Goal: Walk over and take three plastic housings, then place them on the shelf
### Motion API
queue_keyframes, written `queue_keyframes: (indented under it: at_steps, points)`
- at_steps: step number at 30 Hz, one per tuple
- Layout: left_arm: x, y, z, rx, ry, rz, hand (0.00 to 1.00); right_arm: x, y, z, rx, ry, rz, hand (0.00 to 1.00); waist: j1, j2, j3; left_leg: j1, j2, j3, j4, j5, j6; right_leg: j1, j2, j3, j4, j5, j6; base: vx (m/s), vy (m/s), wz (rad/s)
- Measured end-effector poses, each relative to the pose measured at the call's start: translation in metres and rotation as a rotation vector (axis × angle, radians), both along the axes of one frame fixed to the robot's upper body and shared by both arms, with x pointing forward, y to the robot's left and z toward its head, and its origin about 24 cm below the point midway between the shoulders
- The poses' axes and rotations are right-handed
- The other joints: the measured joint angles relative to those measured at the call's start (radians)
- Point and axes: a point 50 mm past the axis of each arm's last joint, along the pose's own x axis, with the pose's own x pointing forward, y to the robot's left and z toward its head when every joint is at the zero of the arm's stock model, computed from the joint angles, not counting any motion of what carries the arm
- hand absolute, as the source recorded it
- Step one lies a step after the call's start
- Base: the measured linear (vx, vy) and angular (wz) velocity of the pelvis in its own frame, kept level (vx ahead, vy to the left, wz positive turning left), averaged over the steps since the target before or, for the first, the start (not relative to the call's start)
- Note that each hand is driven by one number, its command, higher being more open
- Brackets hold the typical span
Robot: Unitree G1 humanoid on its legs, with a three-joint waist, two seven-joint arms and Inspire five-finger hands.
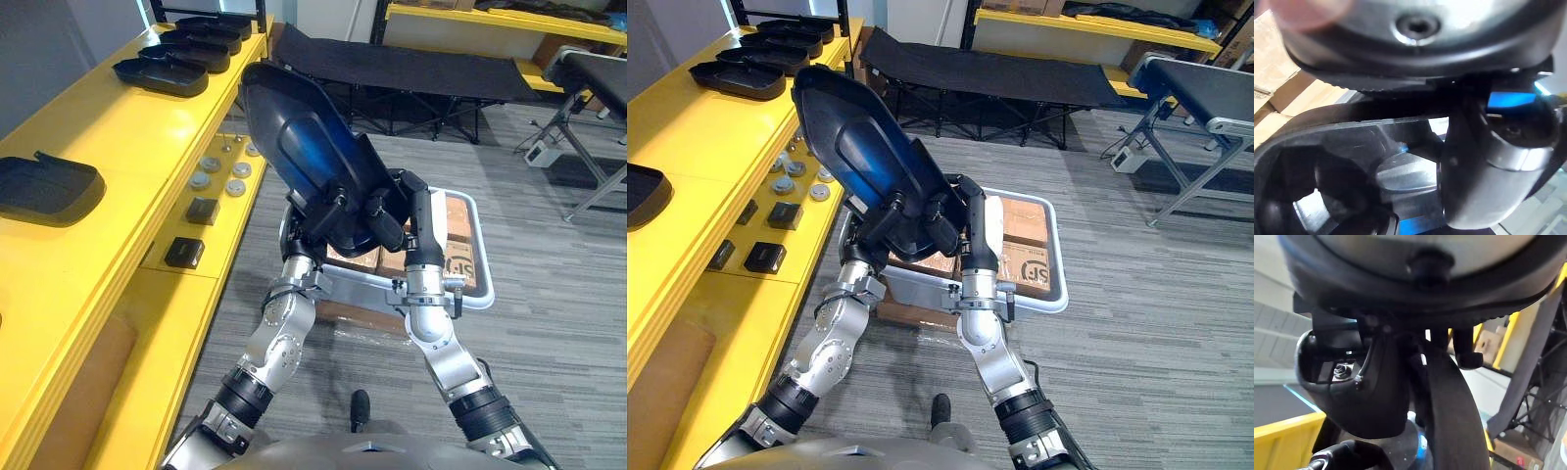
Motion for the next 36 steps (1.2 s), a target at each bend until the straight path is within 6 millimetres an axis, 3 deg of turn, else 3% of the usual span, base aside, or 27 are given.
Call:
queue_keyframes:
  at_steps: [4, 5, 17, 22, 28, 30, 32, 36]
  points:
    - [-0.001, 0.003, 0.003, -0.022, 0.001, 0.104, 0.00, -0.003, 0.011, -0.001, 0.037, 0.009, 0.024, 0.00, -0.002, 0.000, 0.000, -0.006, 0.003, 0.000, 0.016, -0.009, 0.000, 0.000, 0.002, 0.000, 0.000, -0.001, -0.001, 0.00, 0.000, 0.00]
    - [-0.003, 0.003, 0.002, -0.037, 0.004, 0.118, 0.00, -0.004, 0.014, -0.002, 0.044, 0.013, 0.030, 1.00, -0.002, 0.000, 0.000, -0.006, 0.003, 0.000, 0.017, -0.010, 0.001, 0.000, 0.002, 0.000, 0.000, -0.001, -0.001, 0.00, 0.000, 0.00]
    - [-0.005, 0.005, 0.017, 0.070, -0.069, 0.239, 0.00, -0.020, 0.024, -0.006, 0.236, 0.018, 0.037, 1.00, -0.001, 0.004, -0.003, -0.006, 0.002, 0.001, 0.018, -0.013, 0.001, 0.000, 0.002, 0.000, 0.000, -0.003, -0.003, 0.00, 0.000, 0.00]
    - [-0.009, 0.007, 0.023, 0.194, -0.113, 0.348, 0.00, -0.022, 0.021, -0.009, 0.259, 0.029, -0.002, 1.00, -0.003, 0.017, -0.010, -0.005, 0.003, 0.002, 0.019, -0.013, 0.001, 0.000, 0.002, 0.001, 0.000, -0.004, -0.004, 0.00, 0.000, 0.00]
    - [-0.014, 0.044, 0.025, 0.390, -0.165, 0.626, 0.00, -0.030, -0.001, -0.010, 0.338, 0.053, -0.106, 1.00, -0.003, 0.021, -0.013, 0.005, 0.005, 0.018, 0.016, -0.014, 0.000, 0.001, 0.006, 0.013, 0.000, -0.004, -0.004, -0.01, 0.001, -0.06]
    - [-0.015, 0.061, 0.022, 0.450, -0.154, 0.732, 0.00, -0.027, -0.015, -0.016, 0.532, 0.142, -0.033, 1.00, -0.004, 0.022, -0.013, 0.009, 0.005, 0.021, 0.015, -0.016, 0.000, 0.002, 0.006, 0.018, 0.000, -0.005, -0.005, -0.02, 0.004, -0.09]
    - [-0.019, 0.083, 0.020, 0.520, -0.140, 0.846, 0.00, -0.033, -0.032, -0.035, 0.788, 0.245, 0.079, 1.00, -0.004, 0.023, -0.013, 0.008, 0.005, 0.022, 0.015, -0.018, 0.000, 0.001, 0.006, 0.019, 0.000, -0.012, -0.013, -0.02, 0.005, -0.01]
    - [-0.029, 0.099, 0.012, 0.599, -0.112, 0.926, 0.00, -0.049, -0.036, -0.049, 1.003, 0.265, 0.266, 1.00, -0.006, 0.033, -0.015, 0.006, 0.006, 0.022, 0.012, -0.020, -0.003, -0.001, 0.007, 0.018, 0.000, -0.011, -0.011, 0.00, 0.000, 0.00]
